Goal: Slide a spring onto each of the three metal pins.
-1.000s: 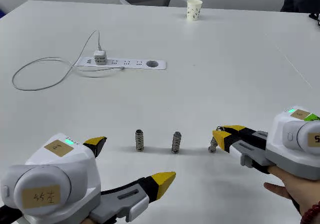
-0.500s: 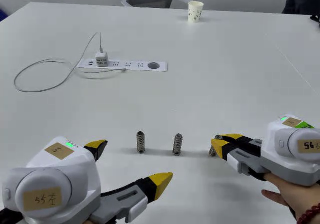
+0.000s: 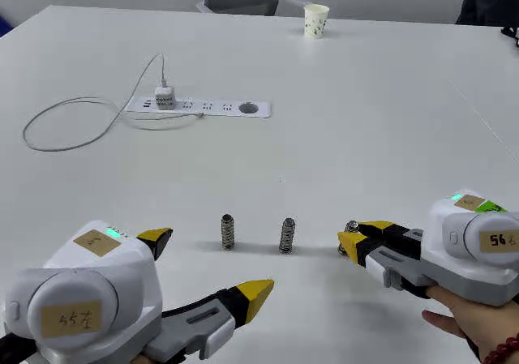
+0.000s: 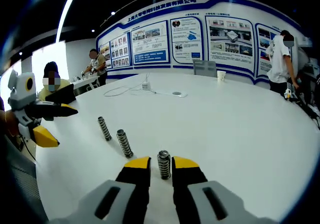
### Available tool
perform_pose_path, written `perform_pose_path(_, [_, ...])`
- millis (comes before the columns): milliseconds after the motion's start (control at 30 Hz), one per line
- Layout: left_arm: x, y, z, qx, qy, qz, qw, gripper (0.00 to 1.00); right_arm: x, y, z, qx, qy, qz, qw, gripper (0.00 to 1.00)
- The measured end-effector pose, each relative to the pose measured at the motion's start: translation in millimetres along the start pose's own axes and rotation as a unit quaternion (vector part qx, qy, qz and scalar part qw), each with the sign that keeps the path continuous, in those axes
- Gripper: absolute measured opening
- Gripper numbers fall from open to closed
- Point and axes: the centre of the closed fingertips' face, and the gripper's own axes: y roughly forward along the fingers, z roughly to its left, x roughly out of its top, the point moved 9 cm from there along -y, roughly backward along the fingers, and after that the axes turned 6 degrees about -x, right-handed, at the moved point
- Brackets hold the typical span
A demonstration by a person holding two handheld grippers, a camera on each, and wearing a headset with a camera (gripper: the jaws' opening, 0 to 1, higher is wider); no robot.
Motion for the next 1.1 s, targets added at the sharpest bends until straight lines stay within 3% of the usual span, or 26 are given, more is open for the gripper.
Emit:
perform_pose_path(200, [1.3, -2.0, 3.2, 0.005, 0.003, 0.009, 0.9999, 0.8, 3.1, -8.6, 1.5, 0.005, 0.016, 0.014, 0.9998, 0.28])
perform_pose_path(600, [6.9, -8.1, 4.4, 0.001, 0.007, 0.018, 0.9998, 0.81, 12.9, -34.5, 5.5, 0.011, 0.026, 0.016, 0.9995, 0.45])
perform_pose_path(1100, [10.4, -26.7, 1.6, -0.007, 0.008, 0.027, 0.9996, 0.87, 17.1, -58.8, 16.9, 0.025, 0.034, 0.025, 0.9988, 0.59])
